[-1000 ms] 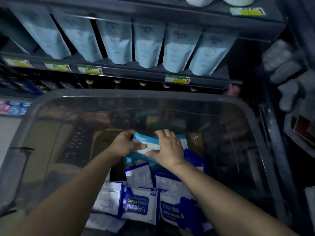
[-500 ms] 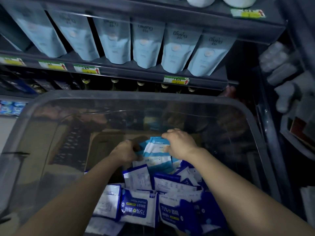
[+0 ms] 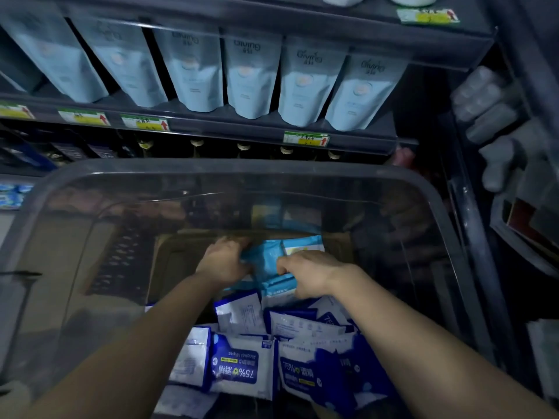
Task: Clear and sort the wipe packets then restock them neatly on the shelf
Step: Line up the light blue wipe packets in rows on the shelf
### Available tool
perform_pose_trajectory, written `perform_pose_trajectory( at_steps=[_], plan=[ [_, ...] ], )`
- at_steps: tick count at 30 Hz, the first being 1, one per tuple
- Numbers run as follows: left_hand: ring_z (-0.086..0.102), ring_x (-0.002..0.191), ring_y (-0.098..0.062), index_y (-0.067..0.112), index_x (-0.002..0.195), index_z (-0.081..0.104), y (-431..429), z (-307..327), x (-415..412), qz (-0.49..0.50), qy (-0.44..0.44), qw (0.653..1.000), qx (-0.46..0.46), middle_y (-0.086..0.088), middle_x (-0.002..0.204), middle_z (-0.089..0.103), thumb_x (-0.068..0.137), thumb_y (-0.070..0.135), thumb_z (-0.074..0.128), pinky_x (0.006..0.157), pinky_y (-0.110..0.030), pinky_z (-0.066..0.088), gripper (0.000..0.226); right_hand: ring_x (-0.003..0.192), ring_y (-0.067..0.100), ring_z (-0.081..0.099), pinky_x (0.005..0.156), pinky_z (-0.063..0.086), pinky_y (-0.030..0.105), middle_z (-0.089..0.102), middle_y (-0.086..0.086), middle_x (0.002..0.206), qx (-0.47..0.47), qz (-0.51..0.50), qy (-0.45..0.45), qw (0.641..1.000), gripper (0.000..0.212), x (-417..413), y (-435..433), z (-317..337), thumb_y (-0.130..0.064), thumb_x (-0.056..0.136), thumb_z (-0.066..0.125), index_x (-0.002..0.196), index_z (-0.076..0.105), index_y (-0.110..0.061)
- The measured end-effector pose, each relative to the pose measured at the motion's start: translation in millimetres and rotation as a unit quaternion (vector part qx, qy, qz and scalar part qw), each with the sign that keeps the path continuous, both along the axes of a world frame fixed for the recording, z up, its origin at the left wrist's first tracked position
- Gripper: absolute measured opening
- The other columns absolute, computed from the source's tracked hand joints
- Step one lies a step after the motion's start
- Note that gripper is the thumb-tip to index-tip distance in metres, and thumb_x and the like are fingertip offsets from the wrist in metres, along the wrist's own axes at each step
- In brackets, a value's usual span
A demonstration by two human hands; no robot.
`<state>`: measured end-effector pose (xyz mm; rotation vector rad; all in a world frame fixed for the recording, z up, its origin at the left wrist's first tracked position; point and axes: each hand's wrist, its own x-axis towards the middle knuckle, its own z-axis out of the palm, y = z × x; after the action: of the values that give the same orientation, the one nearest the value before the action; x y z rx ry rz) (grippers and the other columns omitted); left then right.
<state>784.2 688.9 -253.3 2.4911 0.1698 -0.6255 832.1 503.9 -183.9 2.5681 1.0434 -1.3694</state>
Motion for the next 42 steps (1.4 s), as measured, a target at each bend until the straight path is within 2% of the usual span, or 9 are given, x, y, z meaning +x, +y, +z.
perform_pose_trajectory(
  at_steps=[4, 8, 11, 17, 20, 25, 34, 38, 42],
  plan=[
    [0.053, 0.118, -0.024, 0.024, 0.126, 0.058, -14.3, -0.3, 0.7, -0.035, 0.043, 0.995, 0.077, -0.006, 0.126, 0.060, 0.081, 0.040, 0.068, 0.096, -0.032, 0.039, 0.049, 0.089, 0.019, 0.048, 0.058, 0.034, 0.024, 0.049, -0.002, 0.099, -0.007, -0.037, 0.016, 0.999, 0.035, -1.1, -4.1, 1.5, -0.013, 0.085, 0.063, 0.119, 0.056, -0.021],
    [0.062, 0.068, -0.021, 0.011, 0.097, 0.060, 9.8, 14.3, -2.4, 0.200, 0.040, 0.940, -0.272, -0.014, 0.091, 0.065, 0.078, -0.002, 0.071, 0.056, -0.027, 0.050, 0.026, 0.095, 0.018, 0.050, 0.072, 0.041, 0.028, 0.051, -0.003, 0.112, -0.008, -0.085, 0.030, 0.996, 0.045, 0.8, -8.9, 4.6, -0.017, 0.084, 0.068, 0.126, 0.054, -0.024],
    [0.058, 0.079, -0.030, 0.011, 0.071, 0.058, 28.0, 25.5, -9.2, 0.221, -0.001, 0.893, -0.393, -0.024, 0.091, 0.059, 0.067, -0.025, 0.061, 0.068, -0.036, 0.049, 0.035, 0.094, 0.015, 0.047, 0.072, 0.039, 0.026, 0.051, -0.002, 0.118, -0.017, -0.093, 0.034, 0.995, 0.053, 0.5, -8.0, 5.7, -0.016, 0.084, 0.070, 0.132, 0.051, -0.025],
    [0.060, 0.103, -0.018, 0.032, 0.069, 0.070, 47.2, 5.6, -27.2, 0.101, 0.030, 0.981, -0.161, 0.000, 0.108, 0.067, 0.068, -0.026, 0.042, 0.087, -0.023, 0.047, 0.065, 0.090, 0.018, 0.054, 0.071, 0.045, 0.030, 0.056, 0.000, 0.106, -0.020, -0.088, 0.019, 0.996, 0.037, -3.0, -4.3, 7.1, -0.012, 0.083, 0.067, 0.117, 0.059, -0.021],
    [0.062, 0.103, -0.023, 0.018, 0.105, 0.069, 42.5, 1.4, -27.6, 0.106, -0.010, 0.994, -0.025, -0.006, 0.114, 0.068, 0.079, 0.006, 0.065, 0.087, -0.025, 0.045, 0.029, 0.088, 0.018, 0.053, 0.067, 0.043, 0.029, 0.055, -0.001, 0.104, -0.023, -0.086, 0.018, 0.996, 0.037, -4.3, -3.4, 5.8, -0.012, 0.083, 0.067, 0.118, 0.058, -0.021],
    [0.054, 0.106, -0.022, 0.019, 0.121, 0.045, 17.1, 6.0, -32.6, 0.078, 0.100, 0.990, 0.070, -0.002, 0.117, 0.049, 0.060, 0.045, 0.085, 0.092, -0.037, 0.048, 0.078, 0.087, 0.018, 0.050, 0.064, 0.040, 0.028, 0.051, -0.003, 0.099, -0.023, -0.075, 0.008, 0.997, 0.037, -6.2, -3.2, 3.0, -0.010, 0.084, 0.064, 0.119, 0.057, -0.022],
    [0.065, 0.090, -0.027, 0.002, 0.111, 0.066, 37.0, 19.2, -28.8, 0.262, 0.158, 0.941, -0.143, -0.014, 0.104, 0.068, 0.086, 0.024, 0.070, 0.081, -0.039, 0.056, 0.034, 0.093, 0.018, 0.048, 0.070, 0.039, 0.028, 0.056, 0.001, 0.121, -0.023, -0.069, 0.001, 0.997, 0.046, -6.9, -4.7, -1.1, -0.009, 0.084, 0.062, 0.126, 0.054, -0.025],
    [0.061, 0.106, -0.030, 0.007, 0.120, 0.058, 16.9, 5.7, -35.8, 0.216, 0.108, 0.970, -0.011, -0.015, 0.118, 0.063, 0.087, 0.032, 0.065, 0.089, -0.039, 0.051, 0.043, 0.090, 0.019, 0.049, 0.063, 0.037, 0.027, 0.057, 0.000, 0.112, -0.020, -0.062, -0.004, 0.998, 0.040, -7.7, -2.9, -2.3, -0.008, 0.083, 0.060, 0.120, 0.056, -0.024],
    [0.059, 0.109, -0.030, 0.003, 0.121, 0.044, 4.6, 8.4, -36.3, 0.280, 0.132, 0.948, -0.067, -0.012, 0.120, 0.058, 0.076, 0.023, 0.079, 0.081, -0.035, 0.049, 0.061, 0.090, 0.020, 0.052, 0.059, 0.036, 0.027, 0.058, 0.001, 0.104, -0.008, -0.078, -0.020, 0.997, 0.031, -9.3, -4.7, -3.7, -0.007, 0.082, 0.059, 0.110, 0.060, -0.020]
  ],
)
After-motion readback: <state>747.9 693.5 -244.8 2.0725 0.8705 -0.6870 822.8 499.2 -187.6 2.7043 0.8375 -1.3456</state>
